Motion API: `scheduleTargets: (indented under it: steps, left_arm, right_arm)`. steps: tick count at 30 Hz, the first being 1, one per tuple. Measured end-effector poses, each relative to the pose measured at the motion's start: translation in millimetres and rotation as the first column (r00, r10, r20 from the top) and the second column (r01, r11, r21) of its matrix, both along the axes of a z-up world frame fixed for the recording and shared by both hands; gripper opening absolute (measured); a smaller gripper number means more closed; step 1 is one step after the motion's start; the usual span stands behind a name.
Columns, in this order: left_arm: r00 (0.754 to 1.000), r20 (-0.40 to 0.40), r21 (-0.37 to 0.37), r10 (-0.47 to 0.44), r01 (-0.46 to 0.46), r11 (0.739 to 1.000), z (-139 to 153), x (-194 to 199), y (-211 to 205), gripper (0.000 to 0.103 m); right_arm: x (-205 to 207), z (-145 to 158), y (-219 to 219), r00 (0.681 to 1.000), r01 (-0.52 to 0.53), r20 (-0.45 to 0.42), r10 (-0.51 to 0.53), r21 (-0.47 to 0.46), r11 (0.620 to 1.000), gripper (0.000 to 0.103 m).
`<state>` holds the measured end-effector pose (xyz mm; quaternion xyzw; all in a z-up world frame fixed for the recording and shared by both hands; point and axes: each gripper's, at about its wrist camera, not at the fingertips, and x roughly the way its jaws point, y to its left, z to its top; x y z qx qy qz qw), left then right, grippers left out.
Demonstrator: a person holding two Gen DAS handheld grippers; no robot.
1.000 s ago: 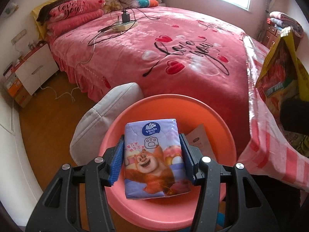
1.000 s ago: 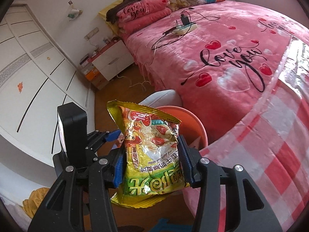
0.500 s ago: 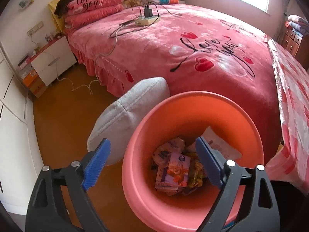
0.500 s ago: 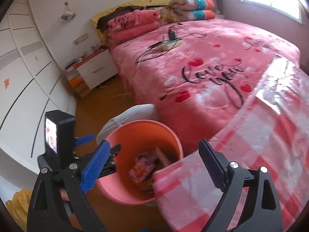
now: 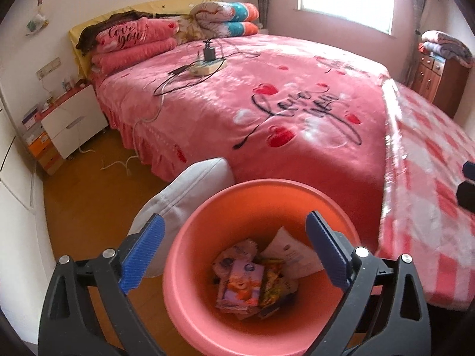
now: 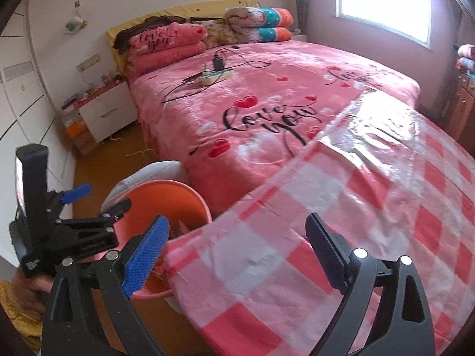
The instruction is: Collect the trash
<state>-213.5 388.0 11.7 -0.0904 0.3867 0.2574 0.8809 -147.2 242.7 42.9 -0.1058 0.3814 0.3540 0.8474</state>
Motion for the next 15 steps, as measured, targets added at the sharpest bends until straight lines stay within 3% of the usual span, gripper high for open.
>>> scheduleTargets:
  steps: [15]
  left_arm:
    - [0.981, 0.144, -0.01, -0.129, 0.132, 0.991, 39.2, 17.2, -55.6, 0.099]
  right_arm:
    - [-12.2, 19.3, -56.9, 0.987, 0.128, 0.094, -0.128, 0.0, 0.992, 0.094]
